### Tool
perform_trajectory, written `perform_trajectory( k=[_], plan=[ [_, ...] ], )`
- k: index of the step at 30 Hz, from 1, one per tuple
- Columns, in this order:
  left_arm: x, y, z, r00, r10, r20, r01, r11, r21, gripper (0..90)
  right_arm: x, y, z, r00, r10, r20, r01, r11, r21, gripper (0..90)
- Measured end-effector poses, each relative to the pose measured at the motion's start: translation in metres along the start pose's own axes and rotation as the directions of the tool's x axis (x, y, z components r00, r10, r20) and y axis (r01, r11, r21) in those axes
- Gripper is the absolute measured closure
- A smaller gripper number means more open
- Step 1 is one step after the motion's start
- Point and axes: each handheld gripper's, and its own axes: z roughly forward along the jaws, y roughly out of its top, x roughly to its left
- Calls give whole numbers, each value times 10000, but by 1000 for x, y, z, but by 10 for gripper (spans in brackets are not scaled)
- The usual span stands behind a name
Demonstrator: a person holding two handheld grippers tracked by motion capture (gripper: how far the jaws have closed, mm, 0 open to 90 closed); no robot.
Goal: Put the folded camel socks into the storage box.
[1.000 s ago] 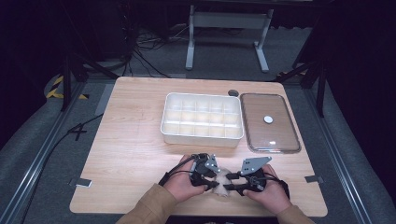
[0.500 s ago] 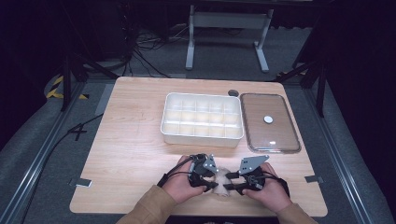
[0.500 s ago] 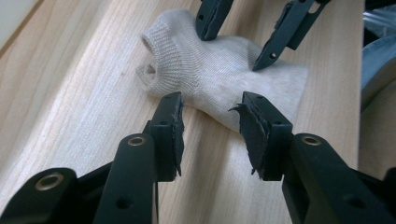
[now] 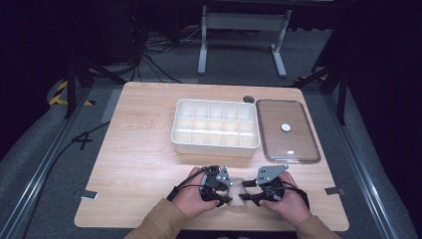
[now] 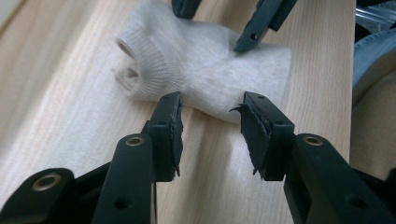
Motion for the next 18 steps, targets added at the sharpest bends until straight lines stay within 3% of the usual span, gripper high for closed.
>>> perform_trajectory(
  k=[3,5,8,12,17,18],
  plan=[
    [-3,5,-4,9994,340,-90,-344,9981,-511,573,-1,-1,2,10000,80,-3,-80,10000,4,550],
    [-4,6,-3,9991,427,-18,-427,9977,-530,558,-1,-1,2,9999,100,-29,-100,10000,-6,550],
    [-7,7,5,9987,505,-73,-506,9986,-147,557,-1,-3,1,9998,183,-18,-183,9998,-17,549],
    [-6,8,6,9989,452,-141,-452,9990,-21,556,1,-2,-3,9993,367,43,-367,9992,-127,555],
    [-6,8,6,9987,472,-207,-470,9988,114,552,2,1,-11,9954,950,117,-946,9950,-309,534],
    [-6,9,6,9987,450,-221,-447,9989,126,552,2,4,-15,9909,1299,343,-1286,9910,-368,519]
  ],
)
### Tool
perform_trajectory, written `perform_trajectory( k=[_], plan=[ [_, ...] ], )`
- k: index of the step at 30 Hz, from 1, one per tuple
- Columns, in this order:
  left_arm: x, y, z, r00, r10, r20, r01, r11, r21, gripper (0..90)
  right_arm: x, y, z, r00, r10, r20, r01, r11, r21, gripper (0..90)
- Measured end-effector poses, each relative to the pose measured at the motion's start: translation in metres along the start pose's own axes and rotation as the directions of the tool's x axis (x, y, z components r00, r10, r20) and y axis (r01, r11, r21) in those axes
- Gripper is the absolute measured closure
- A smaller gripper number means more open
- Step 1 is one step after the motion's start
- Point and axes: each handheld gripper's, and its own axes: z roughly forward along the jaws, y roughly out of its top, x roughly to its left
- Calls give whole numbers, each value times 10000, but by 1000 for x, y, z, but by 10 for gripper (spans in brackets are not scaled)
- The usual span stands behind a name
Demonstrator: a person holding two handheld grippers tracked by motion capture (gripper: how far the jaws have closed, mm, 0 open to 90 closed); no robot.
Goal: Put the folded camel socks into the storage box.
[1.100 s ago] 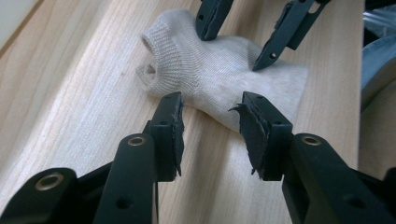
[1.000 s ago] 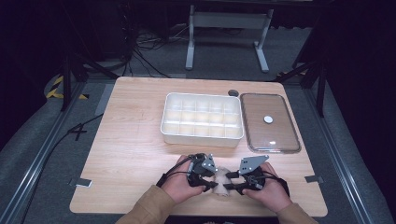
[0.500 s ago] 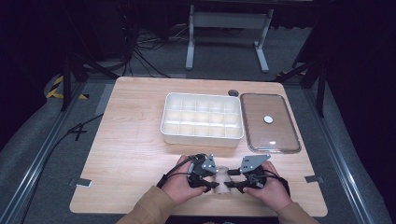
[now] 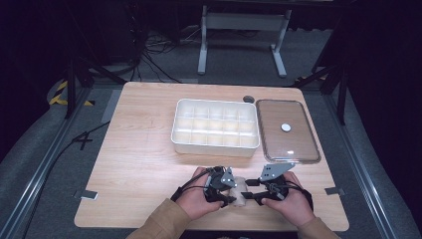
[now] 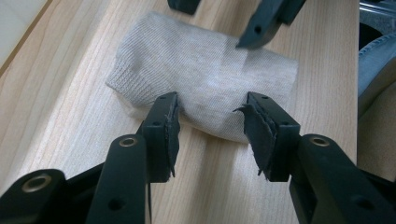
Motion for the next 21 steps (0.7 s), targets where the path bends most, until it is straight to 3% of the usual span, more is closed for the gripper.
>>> perform_trajectory(
  k=[2,5,8,14,21],
  plan=[
    [0,0,0,10000,36,-1,-36,10000,9,551,0,1,-2,9997,186,147,-185,9998,-51,517],
    [-1,0,1,10000,7,-82,-6,10000,80,551,-1,7,-5,9935,1040,465,-1023,9941,-371,480],
    [-1,1,1,9999,46,-111,-45,9999,116,552,0,10,-1,9877,1448,590,-1423,9888,-441,460],
    [-1,0,2,10000,41,-86,-39,9998,178,552,1,10,13,9826,1577,981,-1609,9866,260,411],
    [-2,0,2,10000,42,-83,-40,9997,233,552,-3,7,20,9771,1869,1015,-1940,9788,658,383]
  ],
)
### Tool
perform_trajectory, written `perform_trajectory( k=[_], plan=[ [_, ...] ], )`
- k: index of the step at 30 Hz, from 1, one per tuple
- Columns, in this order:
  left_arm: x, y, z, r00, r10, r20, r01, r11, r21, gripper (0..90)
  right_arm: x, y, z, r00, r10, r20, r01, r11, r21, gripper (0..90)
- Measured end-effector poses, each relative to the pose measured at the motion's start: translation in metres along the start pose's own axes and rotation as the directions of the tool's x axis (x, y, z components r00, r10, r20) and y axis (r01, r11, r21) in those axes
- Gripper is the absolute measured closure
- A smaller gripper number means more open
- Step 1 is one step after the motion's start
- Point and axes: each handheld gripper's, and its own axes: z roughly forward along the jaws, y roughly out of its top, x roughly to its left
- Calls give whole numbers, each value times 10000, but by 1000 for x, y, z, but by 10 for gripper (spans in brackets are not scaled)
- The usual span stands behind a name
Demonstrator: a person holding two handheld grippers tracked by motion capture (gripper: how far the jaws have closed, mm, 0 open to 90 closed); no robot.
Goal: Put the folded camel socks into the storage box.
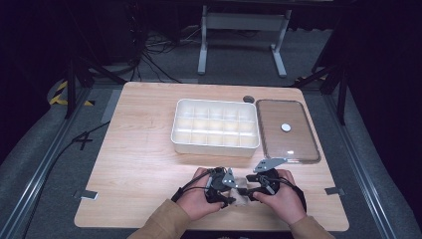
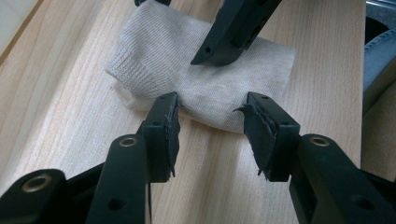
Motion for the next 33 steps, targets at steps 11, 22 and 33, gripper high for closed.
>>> perform_trajectory(
  k=[11,22,33],
  plan=[
    [-1,-1,0,10000,21,-23,-21,9998,175,551,-5,1,10,9978,379,-536,-354,9983,468,382],
    [-2,-4,0,10000,-33,31,33,9998,185,542,-4,0,11,9864,1025,-1283,-953,9936,614,613],
    [6,-12,-13,9992,-371,-124,369,9991,-200,535,-2,1,8,9857,927,-1408,-870,9951,462,736]
  ],
)
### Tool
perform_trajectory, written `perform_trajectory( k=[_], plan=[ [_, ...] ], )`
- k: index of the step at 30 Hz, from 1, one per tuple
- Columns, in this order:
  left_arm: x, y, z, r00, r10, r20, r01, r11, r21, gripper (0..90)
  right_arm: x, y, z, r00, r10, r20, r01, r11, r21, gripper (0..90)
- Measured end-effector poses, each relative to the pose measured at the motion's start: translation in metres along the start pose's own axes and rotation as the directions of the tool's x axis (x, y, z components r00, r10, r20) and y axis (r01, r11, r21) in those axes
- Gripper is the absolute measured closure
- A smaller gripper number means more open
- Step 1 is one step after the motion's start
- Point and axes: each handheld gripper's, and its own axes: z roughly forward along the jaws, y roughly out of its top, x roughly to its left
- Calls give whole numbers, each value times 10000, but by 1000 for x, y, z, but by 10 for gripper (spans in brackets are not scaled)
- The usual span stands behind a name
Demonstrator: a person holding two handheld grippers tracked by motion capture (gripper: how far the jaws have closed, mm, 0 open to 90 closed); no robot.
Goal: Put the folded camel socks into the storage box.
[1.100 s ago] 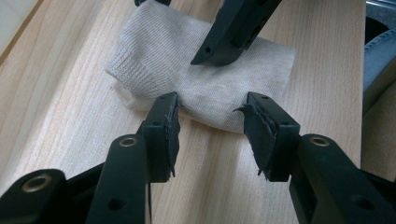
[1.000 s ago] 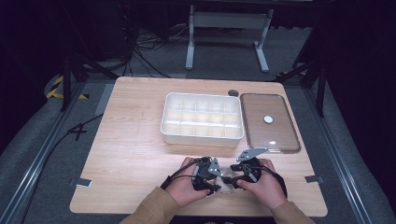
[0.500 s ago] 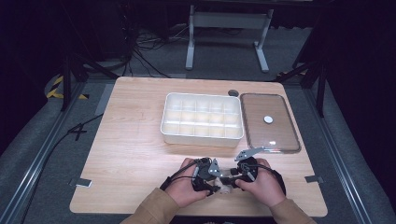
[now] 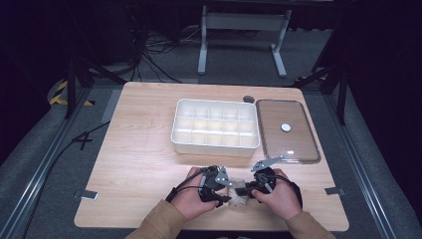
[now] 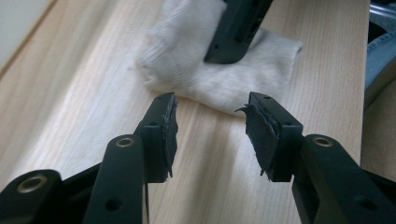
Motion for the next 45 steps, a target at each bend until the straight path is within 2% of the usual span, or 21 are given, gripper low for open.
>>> perform_trajectory(
  k=[7,11,13,18,21,22,25,27,32,34,36,39,43,45],
  plan=[
    [14,-12,-18,9984,-369,-418,364,9993,-132,527,-1,1,-2,9998,-111,-169,107,9996,-265,749],
    [19,-20,-28,9962,-563,-670,550,9983,-214,525,2,4,-7,9991,-407,-95,401,9975,-580,748],
    [23,-26,-33,9946,-726,-747,710,9972,-241,523,4,9,-13,9971,-761,-46,756,9947,-695,748],
    [29,-32,-38,9904,-1114,-821,1081,9932,-434,519,5,19,-29,9946,-1022,203,1036,9900,-959,748],
    [33,-35,-43,9849,-1494,-875,1460,9883,-440,505,5,25,-38,9933,-1108,341,1139,9874,-1096,747],
    [33,-35,-43,9849,-1494,-875,1460,9883,-440,498,5,25,-38,9933,-1108,341,1139,9874,-1096,747],
    [37,-40,-46,9770,-1905,-959,1880,9816,-343,492,4,32,-46,9916,-1225,405,1265,9848,-1192,747],
    [38,-44,-50,9710,-2170,-1001,2132,9759,-476,491,4,35,-49,9909,-1264,458,1312,9835,-1246,747],
    [37,-51,-60,9619,-2523,-1054,2428,9654,-951,491,3,44,-56,9884,-1435,493,1490,9792,-1378,746],
    [36,-52,-62,9599,-2548,-1171,2446,9650,-949,489,2,46,-57,9868,-1532,526,1591,9779,-1357,745],
    [35,-54,-64,9598,-2585,-1094,2486,9638,-962,489,0,49,-57,9855,-1614,516,1672,9758,-1410,745],
    [36,-57,-68,9579,-2573,-1271,2449,9638,-1051,489,-2,53,-59,9847,-1661,523,1723,9732,-1523,745],
    [36,-59,-68,9523,-2659,-1496,2525,9621,-1031,490,-4,59,-64,9816,-1797,649,1881,9686,-1627,745],
    [35,-59,-69,9540,-2631,-1438,2501,9628,-1021,490,-6,63,-67,9803,-1838,725,1935,9672,-1643,744]
  ],
)
